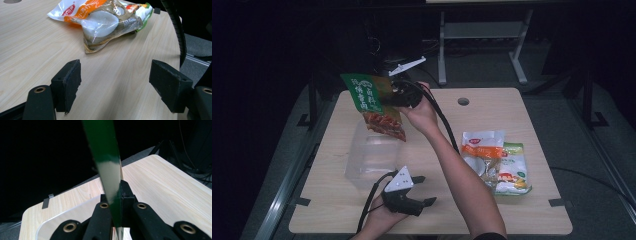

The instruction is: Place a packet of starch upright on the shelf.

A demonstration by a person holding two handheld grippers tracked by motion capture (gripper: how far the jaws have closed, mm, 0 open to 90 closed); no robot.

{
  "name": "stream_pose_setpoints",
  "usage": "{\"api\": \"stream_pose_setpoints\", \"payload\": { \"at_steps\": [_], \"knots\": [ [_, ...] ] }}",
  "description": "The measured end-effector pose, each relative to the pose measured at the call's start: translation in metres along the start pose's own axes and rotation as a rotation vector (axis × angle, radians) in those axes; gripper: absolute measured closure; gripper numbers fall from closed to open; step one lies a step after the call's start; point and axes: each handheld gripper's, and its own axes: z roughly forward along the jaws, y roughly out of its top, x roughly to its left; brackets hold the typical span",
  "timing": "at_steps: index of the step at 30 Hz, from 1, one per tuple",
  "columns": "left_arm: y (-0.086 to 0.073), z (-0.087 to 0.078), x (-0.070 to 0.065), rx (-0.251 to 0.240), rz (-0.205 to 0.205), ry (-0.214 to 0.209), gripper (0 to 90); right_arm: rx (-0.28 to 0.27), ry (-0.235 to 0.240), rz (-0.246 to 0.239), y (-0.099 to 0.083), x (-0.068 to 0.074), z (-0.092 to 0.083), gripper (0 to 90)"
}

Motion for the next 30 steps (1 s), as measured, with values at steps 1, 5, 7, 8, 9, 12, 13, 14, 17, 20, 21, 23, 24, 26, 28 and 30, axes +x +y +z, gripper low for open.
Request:
{"api": "stream_pose_setpoints", "payload": {
  "at_steps": [1,5,7,8,9,12,13,14,17,20,21,23,24,26,28,30],
  "knots": [
    [0.000,0.000,0.000,0.000,-0.005,-0.001,25.4,0.000,0.005,0.000,0.000,-0.002,0.004,89.3],
    [0.000,0.002,0.001,-0.006,-0.010,0.000,25.4,0.017,0.013,0.006,-0.003,-0.008,0.020,89.3],
    [0.000,0.002,0.001,-0.002,-0.005,0.003,25.4,0.017,0.023,0.019,-0.006,-0.011,0.027,89.3],
    [0.000,0.001,0.001,-0.001,-0.004,0.002,25.4,0.018,0.026,0.021,-0.008,-0.013,0.030,89.3],
    [0.000,0.001,0.001,0.001,-0.003,0.000,25.4,0.014,0.023,0.021,-0.009,-0.014,0.033,89.3],
    [0.000,0.001,0.000,-0.004,-0.002,0.002,25.5,-0.003,0.041,0.039,-0.015,-0.017,0.040,89.3],
    [0.000,0.001,0.000,-0.005,-0.002,0.003,25.5,-0.014,0.049,0.049,-0.018,-0.019,0.043,89.3],
    [0.000,0.001,0.000,-0.005,0.002,0.005,25.5,-0.016,0.056,0.055,-0.020,-0.021,0.045,89.3],
    [0.000,0.000,0.001,-0.006,0.001,0.008,25.5,-0.021,0.063,0.060,-0.026,-0.024,0.049,89.3],
    [0.000,0.001,0.001,-0.006,0.002,0.009,25.5,-0.017,0.058,0.074,-0.032,-0.028,0.050,89.3],
    [0.000,0.001,0.001,-0.004,0.004,0.008,25.5,-0.016,0.055,0.078,-0.034,-0.029,0.050,89.3],
    [0.000,0.001,0.000,-0.003,0.002,0.008,25.5,-0.007,0.043,0.074,-0.039,-0.031,0.052,89.3],
    [0.000,0.002,0.000,-0.002,0.001,0.008,25.5,0.003,0.038,0.069,-0.041,-0.032,0.053,89.2],
    [0.000,0.002,0.000,-0.001,0.003,0.008,25.5,0.021,0.031,0.067,-0.046,-0.033,0.055,89.1],
    [0.000,0.002,0.000,-0.005,0.001,0.008,25.5,0.009,0.043,0.078,-0.050,-0.035,0.055,89.1],
    [0.000,0.001,0.001,-0.001,0.000,0.011,25.5,0.002,0.052,0.093,-0.052,-0.036,0.054,89.0]
  ]
}}
